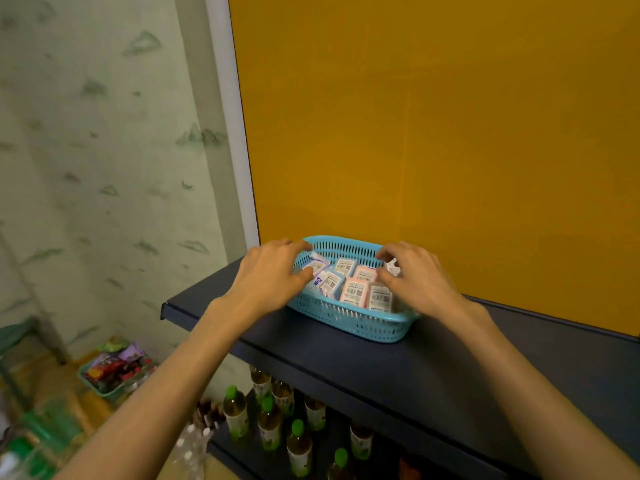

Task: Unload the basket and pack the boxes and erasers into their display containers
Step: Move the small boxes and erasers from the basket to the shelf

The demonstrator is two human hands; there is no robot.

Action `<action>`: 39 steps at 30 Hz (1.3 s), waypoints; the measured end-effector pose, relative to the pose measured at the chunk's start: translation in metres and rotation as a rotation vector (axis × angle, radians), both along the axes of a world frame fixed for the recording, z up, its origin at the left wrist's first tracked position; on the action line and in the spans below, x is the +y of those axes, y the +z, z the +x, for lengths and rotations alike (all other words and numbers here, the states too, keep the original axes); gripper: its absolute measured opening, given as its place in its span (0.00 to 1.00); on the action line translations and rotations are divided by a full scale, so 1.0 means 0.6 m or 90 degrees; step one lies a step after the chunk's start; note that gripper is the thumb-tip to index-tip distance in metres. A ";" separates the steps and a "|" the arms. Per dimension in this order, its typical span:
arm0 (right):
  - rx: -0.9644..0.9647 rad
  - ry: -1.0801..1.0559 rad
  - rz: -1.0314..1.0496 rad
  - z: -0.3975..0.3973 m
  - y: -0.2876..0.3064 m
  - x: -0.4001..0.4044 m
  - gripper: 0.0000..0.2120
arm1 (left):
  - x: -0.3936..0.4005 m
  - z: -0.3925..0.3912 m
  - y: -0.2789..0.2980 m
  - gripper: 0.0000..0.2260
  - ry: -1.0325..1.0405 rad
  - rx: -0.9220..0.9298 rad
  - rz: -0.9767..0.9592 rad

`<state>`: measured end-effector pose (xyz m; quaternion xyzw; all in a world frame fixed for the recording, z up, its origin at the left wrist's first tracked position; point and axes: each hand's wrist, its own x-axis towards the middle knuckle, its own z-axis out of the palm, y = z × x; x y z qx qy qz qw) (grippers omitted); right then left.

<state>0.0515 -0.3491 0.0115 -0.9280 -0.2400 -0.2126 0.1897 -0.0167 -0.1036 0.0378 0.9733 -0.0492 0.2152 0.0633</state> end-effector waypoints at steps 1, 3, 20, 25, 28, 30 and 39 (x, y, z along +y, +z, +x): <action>0.002 -0.005 0.000 0.009 0.000 0.009 0.14 | 0.009 0.016 0.001 0.20 0.001 0.003 0.011; 0.008 -0.018 -0.011 0.023 -0.006 0.023 0.13 | 0.023 0.048 0.002 0.19 0.001 0.022 0.034; 0.043 -0.201 -0.031 0.068 -0.025 0.071 0.04 | 0.070 0.299 -0.033 0.17 -0.239 0.362 0.041; 0.034 -0.256 -0.065 0.068 -0.017 0.098 0.04 | 0.063 0.331 -0.033 0.24 -0.291 0.469 0.079; 0.041 -0.281 -0.072 0.063 -0.017 0.112 0.04 | 0.056 0.330 -0.035 0.18 -0.305 0.523 0.068; 0.060 -0.287 -0.076 0.061 -0.018 0.118 0.04 | 0.051 0.326 -0.033 0.15 -0.304 0.507 0.092; 0.148 -0.216 -0.108 0.058 -0.016 0.175 0.03 | 0.048 0.314 -0.036 0.14 -0.316 0.314 0.157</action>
